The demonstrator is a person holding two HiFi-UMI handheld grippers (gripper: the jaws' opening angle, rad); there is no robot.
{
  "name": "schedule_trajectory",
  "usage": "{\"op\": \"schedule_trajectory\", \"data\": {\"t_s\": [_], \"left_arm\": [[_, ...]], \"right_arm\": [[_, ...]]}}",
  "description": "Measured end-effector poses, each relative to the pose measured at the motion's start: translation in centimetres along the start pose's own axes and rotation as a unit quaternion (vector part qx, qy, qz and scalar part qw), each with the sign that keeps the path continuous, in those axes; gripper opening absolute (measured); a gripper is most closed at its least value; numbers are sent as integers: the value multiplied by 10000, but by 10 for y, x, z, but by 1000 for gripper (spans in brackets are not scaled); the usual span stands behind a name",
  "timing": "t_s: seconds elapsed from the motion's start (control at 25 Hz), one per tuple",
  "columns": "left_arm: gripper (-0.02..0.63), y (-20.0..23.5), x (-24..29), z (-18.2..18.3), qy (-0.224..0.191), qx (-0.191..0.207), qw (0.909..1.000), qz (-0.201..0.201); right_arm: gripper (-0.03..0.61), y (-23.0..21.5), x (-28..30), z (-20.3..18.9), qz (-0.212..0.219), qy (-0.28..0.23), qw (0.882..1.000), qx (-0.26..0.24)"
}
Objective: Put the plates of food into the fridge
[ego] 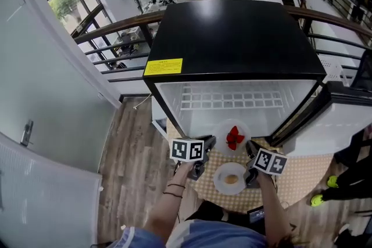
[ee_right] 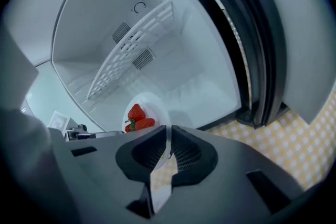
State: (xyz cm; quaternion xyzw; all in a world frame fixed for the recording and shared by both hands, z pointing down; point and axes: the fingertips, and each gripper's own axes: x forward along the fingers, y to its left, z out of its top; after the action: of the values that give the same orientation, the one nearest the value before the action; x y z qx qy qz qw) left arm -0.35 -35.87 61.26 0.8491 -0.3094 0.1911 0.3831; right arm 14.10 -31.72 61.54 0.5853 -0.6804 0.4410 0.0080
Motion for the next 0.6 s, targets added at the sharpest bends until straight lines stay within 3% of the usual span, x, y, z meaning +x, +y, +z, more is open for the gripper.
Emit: {"op": "schedule_trajectory", "data": {"t_s": [0.28,0.6], "left_arm": [[43,38,17,20,-291,-410,9978,425],[43,50,38,45,-344,-2,9926,1163]], "right_arm": [[38,0,51,23,-419,-266,9988,16],[38,-12,82,42,-676,-392,9969,-19]]}}
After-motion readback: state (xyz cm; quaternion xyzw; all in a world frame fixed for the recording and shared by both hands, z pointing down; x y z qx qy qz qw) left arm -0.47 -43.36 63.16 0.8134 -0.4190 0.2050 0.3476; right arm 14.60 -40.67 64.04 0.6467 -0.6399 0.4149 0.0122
